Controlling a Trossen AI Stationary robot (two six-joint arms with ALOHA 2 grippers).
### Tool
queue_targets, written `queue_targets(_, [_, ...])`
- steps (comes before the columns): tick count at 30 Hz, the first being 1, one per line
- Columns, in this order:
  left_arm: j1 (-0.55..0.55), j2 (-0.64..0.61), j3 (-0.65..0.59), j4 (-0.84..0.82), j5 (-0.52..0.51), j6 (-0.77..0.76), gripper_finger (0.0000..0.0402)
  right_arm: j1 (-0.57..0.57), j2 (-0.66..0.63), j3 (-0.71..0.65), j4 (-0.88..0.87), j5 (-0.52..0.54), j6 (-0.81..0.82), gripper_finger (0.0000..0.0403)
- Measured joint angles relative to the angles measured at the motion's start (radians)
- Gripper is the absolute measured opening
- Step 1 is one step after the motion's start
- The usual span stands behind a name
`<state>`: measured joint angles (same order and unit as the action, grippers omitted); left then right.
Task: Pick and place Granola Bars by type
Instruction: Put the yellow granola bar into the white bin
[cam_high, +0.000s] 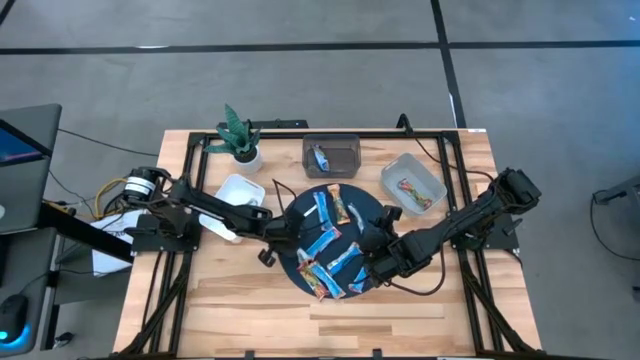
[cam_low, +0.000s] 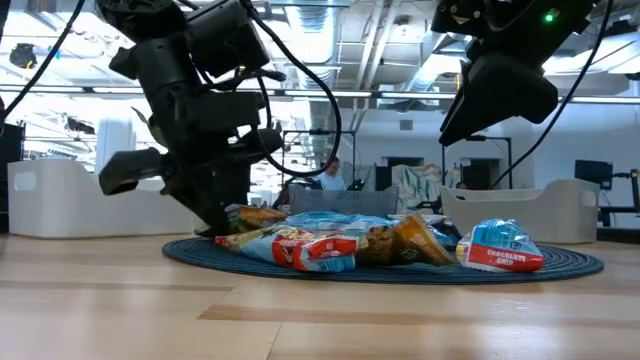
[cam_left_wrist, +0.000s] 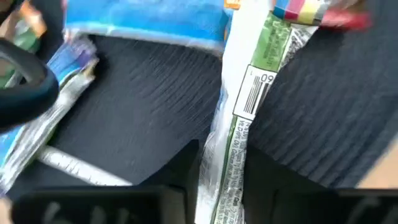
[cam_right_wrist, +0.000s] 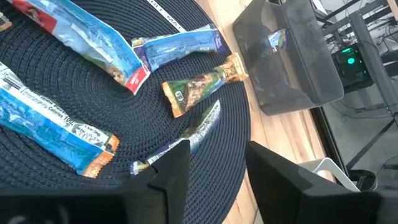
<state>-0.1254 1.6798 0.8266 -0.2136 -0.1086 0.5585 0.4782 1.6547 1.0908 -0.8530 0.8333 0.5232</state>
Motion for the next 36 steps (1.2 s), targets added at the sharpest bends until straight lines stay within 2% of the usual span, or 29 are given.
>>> queue_targets(4, [0.001, 0.0, 0.03, -0.07, -0.047, -0.059, 0.0049, 0.0, 0.0, 0.0, 0.002, 0.0, 0.0, 0.0144])
queue_targets(11, [-0.021, -0.012, 0.067, -0.114, -0.05, -0.136, 0.0058, 0.0, 0.0, 0.0, 0.002, -0.002, 0.0, 0.0139])
queue_targets(16, [-0.046, -0.081, 0.103, -0.19, -0.194, -0.276, 0.0059, 0.0, 0.0, 0.0, 0.003, -0.008, 0.004, 0.0137])
queue_targets(23, [-0.066, -0.253, 0.104, -0.359, -0.407, -0.479, 0.006, 0.0, 0.0, 0.0, 0.006, -0.026, 0.01, 0.0136])
queue_targets(29, [-0.093, -0.399, 0.104, -0.61, -0.521, -0.709, 0.0061, 0.0, 0.0, 0.0, 0.017, -0.026, 0.01, 0.0138])
queue_targets(36, [-0.125, -0.51, 0.104, -0.843, -0.584, -0.925, 0.0061, 0.006, 0.0, 0.0, 0.014, -0.026, -0.005, 0.0134])
